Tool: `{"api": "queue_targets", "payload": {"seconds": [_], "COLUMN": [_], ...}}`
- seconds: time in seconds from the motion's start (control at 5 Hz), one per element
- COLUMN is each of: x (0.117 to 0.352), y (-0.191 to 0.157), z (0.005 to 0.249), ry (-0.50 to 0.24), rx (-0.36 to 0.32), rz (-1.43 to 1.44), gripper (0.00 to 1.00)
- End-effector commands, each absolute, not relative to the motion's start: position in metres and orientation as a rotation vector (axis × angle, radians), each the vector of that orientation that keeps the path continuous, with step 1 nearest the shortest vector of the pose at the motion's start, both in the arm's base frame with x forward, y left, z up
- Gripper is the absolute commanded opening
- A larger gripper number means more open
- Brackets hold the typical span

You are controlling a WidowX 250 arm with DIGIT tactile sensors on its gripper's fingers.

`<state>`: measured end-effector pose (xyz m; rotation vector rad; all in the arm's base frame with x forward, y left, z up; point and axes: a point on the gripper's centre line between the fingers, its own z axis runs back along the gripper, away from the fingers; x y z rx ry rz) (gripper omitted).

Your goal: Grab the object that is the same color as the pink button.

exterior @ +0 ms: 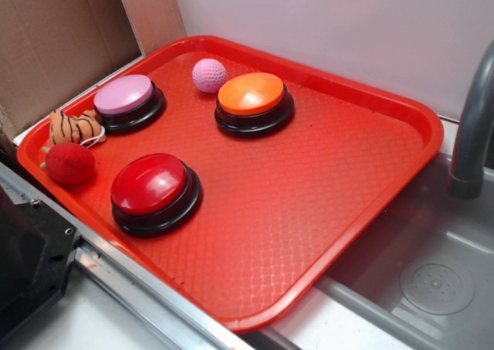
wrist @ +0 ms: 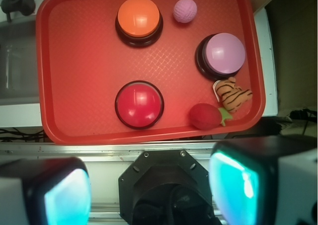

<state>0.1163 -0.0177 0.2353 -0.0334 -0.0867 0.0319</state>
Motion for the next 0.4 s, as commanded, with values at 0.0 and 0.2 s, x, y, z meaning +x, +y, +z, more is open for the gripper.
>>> {"api": "queue_targets", "payload": {"seconds": [0.0,0.2], "x": [0.116,0.132], "y": [-0.018,-0.016], "z": [0.235,0.232], "ry": [-0.087,-0.083], "rx": [-0.033,-0.037], "rz": [0.032,0.080], "gripper": [1.00,1.00]}}
